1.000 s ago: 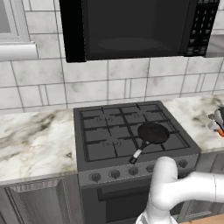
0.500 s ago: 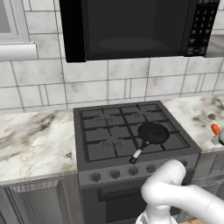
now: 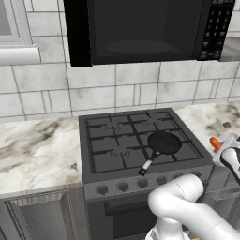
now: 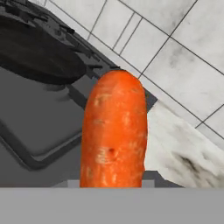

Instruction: Put the carrot and garlic in the pan. Then turn on the front right burner and set the heat to medium.

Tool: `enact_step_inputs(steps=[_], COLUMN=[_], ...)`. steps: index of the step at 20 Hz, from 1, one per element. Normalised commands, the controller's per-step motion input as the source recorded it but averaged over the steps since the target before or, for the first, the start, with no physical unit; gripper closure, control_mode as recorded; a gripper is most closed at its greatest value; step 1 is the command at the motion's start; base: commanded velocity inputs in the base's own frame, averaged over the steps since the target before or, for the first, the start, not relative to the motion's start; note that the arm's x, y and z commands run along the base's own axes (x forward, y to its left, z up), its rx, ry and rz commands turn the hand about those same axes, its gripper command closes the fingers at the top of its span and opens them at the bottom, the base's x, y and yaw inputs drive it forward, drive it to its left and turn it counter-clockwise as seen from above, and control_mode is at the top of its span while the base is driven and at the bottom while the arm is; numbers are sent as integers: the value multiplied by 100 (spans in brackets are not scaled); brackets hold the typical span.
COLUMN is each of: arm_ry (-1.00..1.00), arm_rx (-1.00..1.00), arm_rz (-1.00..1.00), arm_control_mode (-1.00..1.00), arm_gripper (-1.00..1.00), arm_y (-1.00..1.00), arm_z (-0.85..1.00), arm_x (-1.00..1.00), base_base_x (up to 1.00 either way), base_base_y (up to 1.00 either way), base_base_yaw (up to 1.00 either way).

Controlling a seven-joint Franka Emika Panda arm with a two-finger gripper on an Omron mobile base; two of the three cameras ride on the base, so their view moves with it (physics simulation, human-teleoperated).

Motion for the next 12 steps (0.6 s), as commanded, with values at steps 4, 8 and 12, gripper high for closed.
enact_step_inputs(steps=[4,8,12], arm_ry=[0,0,6], arm_rx=[-10,-14,-11], arm_rz=[27,23,14], arm_control_mode=[-100,-100,-100], arm_gripper=[100,100,100], arm_y=[39,47,37], arm_z=[46,42,33], arm_x=[0,0,0], base_base_x=[0,0,0], base_base_y=[0,0,0], base_base_yaw=[0,0,0])
